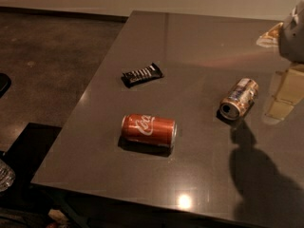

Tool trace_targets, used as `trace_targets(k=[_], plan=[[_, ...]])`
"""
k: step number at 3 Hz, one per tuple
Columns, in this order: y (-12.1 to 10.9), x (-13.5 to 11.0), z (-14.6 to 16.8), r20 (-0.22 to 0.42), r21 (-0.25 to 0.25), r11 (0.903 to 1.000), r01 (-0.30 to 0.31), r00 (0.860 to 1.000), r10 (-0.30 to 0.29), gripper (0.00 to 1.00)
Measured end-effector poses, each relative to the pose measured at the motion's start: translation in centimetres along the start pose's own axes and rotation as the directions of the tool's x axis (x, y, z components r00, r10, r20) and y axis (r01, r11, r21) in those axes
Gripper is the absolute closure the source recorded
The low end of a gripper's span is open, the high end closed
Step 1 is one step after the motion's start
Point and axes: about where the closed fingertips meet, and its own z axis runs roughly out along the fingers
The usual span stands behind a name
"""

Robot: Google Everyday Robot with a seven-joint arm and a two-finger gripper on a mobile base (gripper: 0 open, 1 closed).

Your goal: Pick orange can

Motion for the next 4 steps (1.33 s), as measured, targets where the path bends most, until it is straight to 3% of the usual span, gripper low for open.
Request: trace_targets(k=[1,2,3,4], plan=[[-1.7,0.4,1.1,0.047,-0.018,0.9965,0.082,0.996,-0.081,0.00],[-3.7,1.4,3.2,0.104,-0.044,0.9744,0.220,0.971,-0.215,0.00],[-4.9,2.3,5.6,0.150,-0.074,0.9236,0.376,0.920,-0.362,0.00],[-5.3,2.3,7.8,0.171,-0.079,0.8418,0.534,0.839,-0.516,0.00]])
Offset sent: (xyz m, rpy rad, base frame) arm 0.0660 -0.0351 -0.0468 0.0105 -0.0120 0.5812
